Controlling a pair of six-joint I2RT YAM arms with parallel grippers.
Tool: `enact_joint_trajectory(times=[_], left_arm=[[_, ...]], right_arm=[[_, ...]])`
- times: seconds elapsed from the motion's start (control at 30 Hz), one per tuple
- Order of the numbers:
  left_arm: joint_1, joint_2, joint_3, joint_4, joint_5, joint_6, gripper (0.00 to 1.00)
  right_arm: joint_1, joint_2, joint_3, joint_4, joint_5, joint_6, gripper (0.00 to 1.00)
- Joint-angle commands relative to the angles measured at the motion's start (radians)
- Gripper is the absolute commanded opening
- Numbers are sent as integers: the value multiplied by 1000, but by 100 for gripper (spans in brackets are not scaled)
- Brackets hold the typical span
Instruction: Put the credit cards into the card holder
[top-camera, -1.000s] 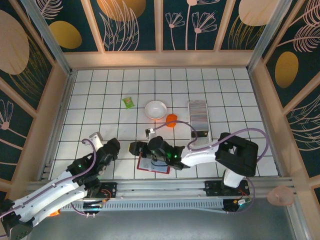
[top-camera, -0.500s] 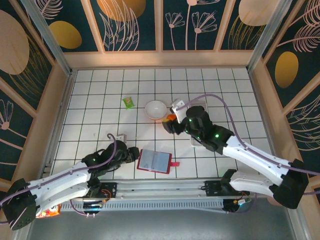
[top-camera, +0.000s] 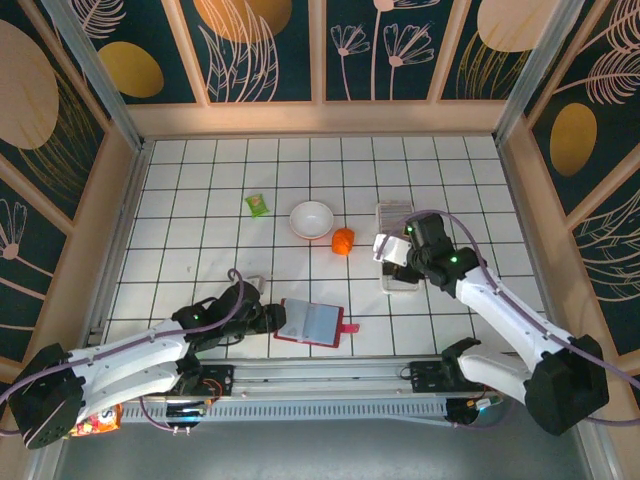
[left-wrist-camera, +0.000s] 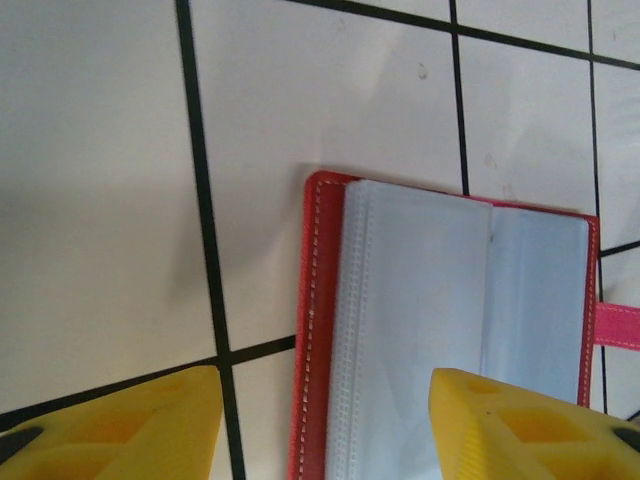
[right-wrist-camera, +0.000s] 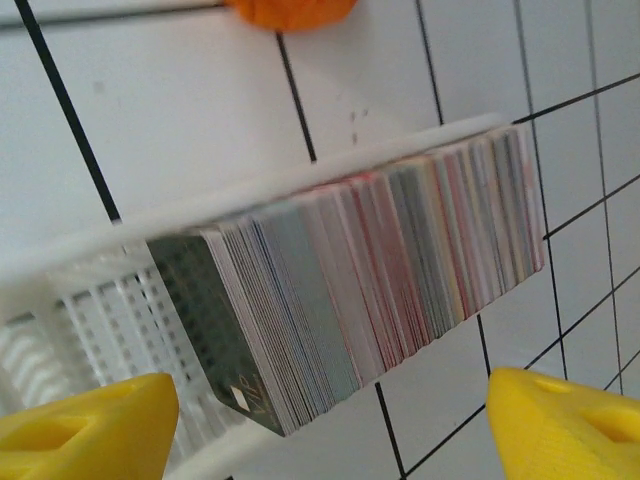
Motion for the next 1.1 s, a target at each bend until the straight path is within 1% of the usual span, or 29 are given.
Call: enact_joint_trajectory(times=[0.0, 0.2, 0.33, 0.53, 0.63, 0.83, 0.97, 1.07], left_arm=[[-8, 6, 15, 22, 29, 9, 56], [-19, 28, 2, 40, 34, -1, 56], [-28, 28, -7, 57, 33, -12, 56], [-34, 72, -11, 100, 40, -15, 56], [-39, 105, -6, 108, 42, -13, 56], [-60, 116, -8, 143, 45, -32, 56], [-65, 125, -7, 151, 49, -40, 56], [-70, 125, -10, 164, 55, -48, 55]], right_arm=[[-8, 39, 0, 102, -5, -188, 81], [-8, 131, 4, 147, 14, -257, 81], [-7, 146, -13, 132, 2, -291, 82], [-4, 173, -69, 207, 34, -349, 86], [4, 189, -90, 245, 62, -377, 87], [14, 232, -88, 298, 78, -386, 87], [17, 249, -77, 318, 88, -386, 86], [16, 246, -67, 300, 96, -389, 79]])
